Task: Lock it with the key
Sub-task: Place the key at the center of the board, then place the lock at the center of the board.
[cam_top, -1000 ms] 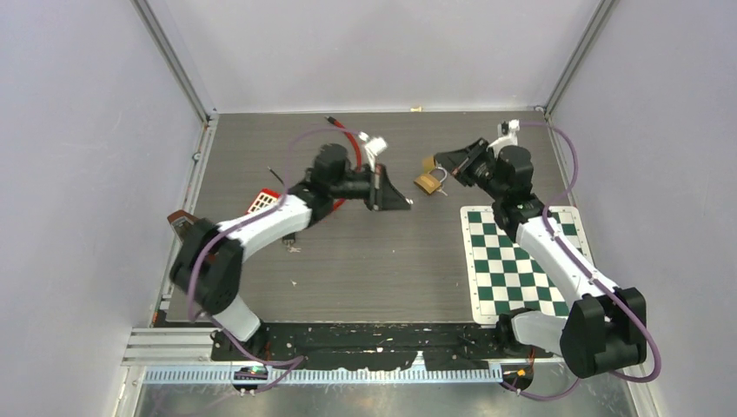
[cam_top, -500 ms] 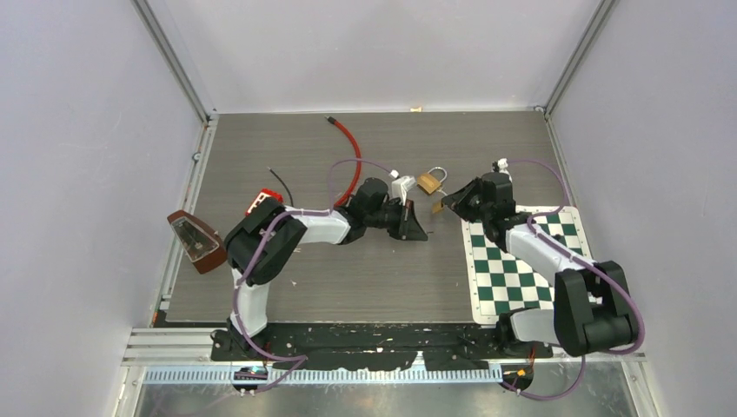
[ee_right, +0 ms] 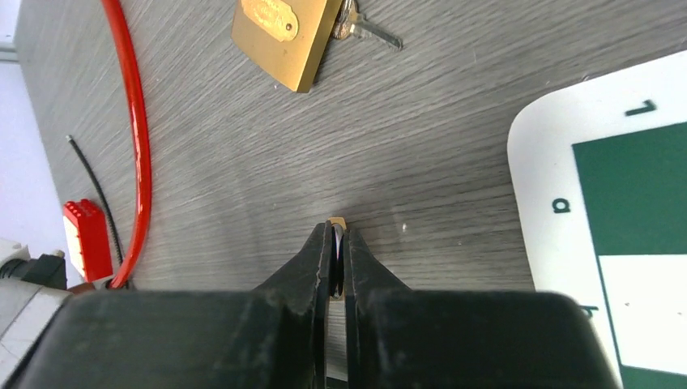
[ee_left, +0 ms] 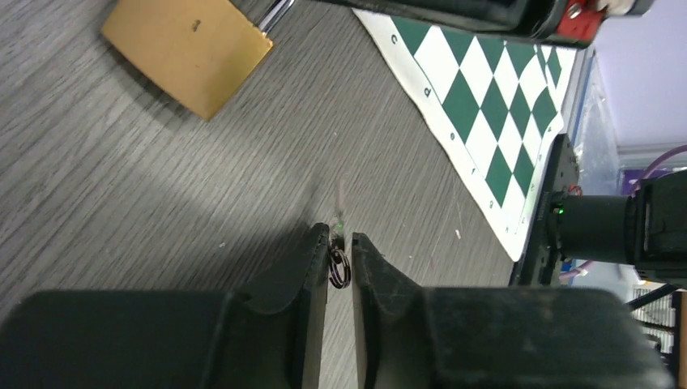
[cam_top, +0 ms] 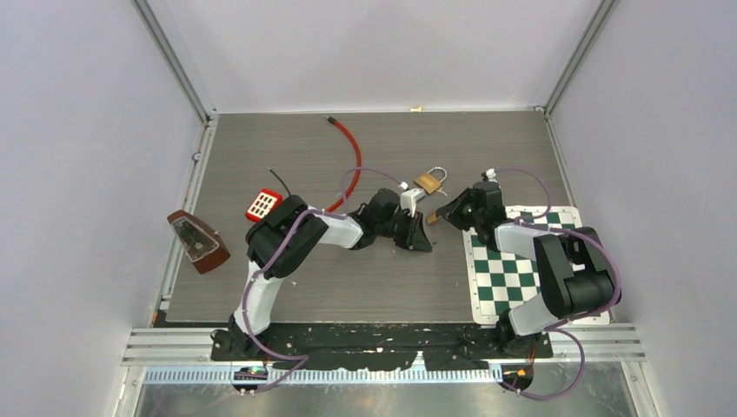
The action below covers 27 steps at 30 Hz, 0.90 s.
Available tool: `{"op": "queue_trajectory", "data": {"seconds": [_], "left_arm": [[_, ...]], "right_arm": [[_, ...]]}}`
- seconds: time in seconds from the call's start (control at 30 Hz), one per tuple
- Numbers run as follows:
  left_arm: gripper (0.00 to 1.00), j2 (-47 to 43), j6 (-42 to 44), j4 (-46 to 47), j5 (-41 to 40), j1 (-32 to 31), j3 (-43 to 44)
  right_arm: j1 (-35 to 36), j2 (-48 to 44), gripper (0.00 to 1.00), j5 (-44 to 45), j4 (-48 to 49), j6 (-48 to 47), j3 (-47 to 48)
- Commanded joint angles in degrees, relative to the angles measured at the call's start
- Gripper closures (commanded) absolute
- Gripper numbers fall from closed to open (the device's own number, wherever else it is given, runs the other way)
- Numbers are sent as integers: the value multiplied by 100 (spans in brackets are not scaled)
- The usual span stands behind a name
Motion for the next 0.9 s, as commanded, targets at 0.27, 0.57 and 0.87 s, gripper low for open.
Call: {"op": "queue_trajectory", "data": {"seconds": [0.27,0.57,0.87], "left_arm": [[39,-510,28,410,-521,-14,-739],[36,-1672,181,5,-1232,531,-1361],[36,-2594,452,-796,-1985,944,-1550]], "right_arm": [[9,105,92,-84,402,126,-682],[-10,-260,91,55,-1100,225,-452],[-13,-320,91,-245,-1834,-43,-330]]}}
